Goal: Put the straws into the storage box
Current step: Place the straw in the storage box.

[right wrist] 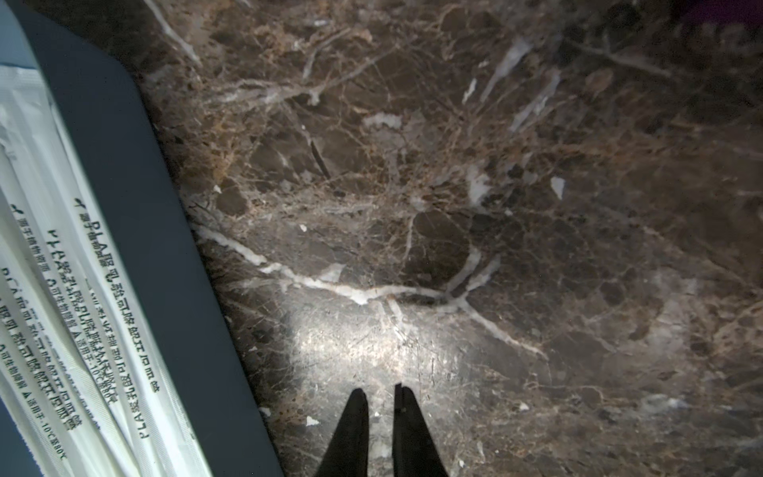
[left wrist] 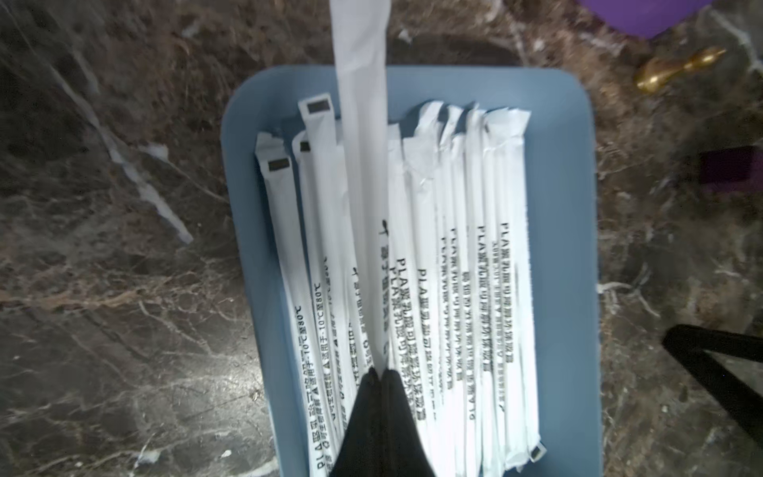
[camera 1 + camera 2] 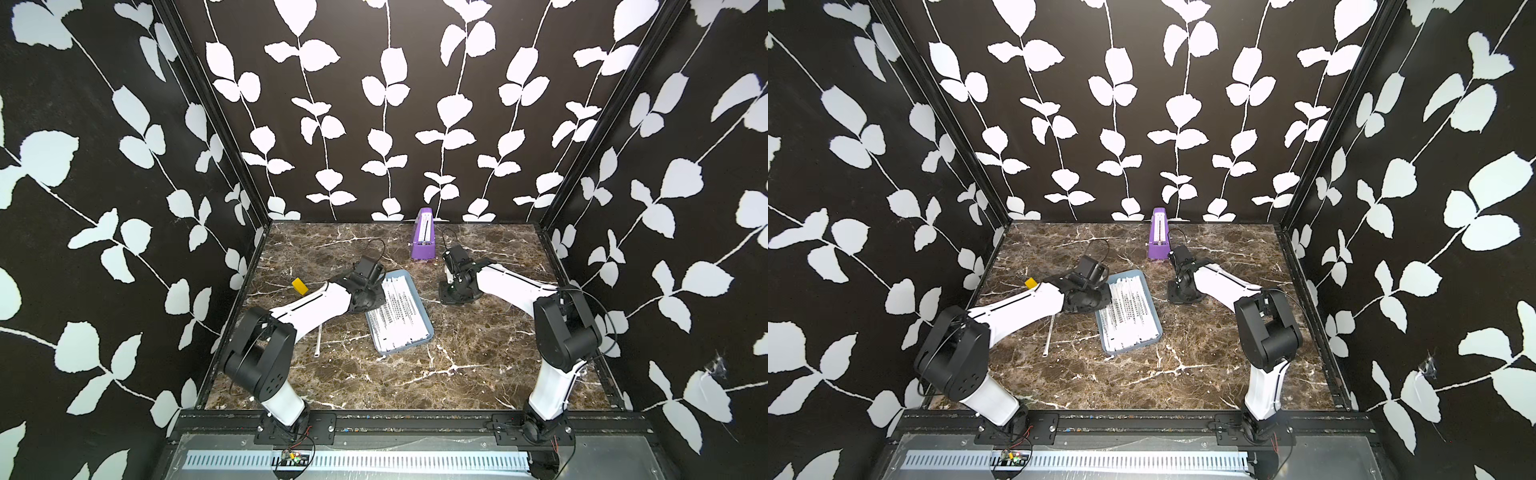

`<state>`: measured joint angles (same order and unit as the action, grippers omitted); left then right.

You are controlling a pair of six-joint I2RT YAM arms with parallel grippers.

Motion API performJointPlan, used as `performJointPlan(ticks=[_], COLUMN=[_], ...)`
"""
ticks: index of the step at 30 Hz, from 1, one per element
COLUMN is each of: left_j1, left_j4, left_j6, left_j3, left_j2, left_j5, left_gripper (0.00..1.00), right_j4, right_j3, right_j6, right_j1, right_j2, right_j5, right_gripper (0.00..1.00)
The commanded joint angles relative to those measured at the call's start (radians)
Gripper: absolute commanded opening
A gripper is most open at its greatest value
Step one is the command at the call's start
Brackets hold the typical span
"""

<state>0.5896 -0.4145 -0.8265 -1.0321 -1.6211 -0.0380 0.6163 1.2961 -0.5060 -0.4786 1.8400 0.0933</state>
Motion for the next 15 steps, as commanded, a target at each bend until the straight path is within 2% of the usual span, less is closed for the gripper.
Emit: performJointPlan(ticks=[1,6,15], left_j1=[0.012,0.012,0.012], left_j4=[0.053,0.057,0.064], left_j6=[-0.067,-0.050,-0.048], left_j3=[0.043,0.042,0.041], left_j2=[0.018,-0.049,-0.078], left_j5=[-0.045,-0.019,0.001], left_gripper=[0.01,0.03,0.08], right_j4=[0.001,-0.012,-0.021], right_j3=[-0.006,-0.011,-0.016], right_j6=[0.007,0.001,0.004], right_j1=[0.003,0.002,0.002], right_j2=[0.002,0.008,0.023], right_j5=[-0.003,0.011,0.012], right_gripper=[0.16,0.15,0.15])
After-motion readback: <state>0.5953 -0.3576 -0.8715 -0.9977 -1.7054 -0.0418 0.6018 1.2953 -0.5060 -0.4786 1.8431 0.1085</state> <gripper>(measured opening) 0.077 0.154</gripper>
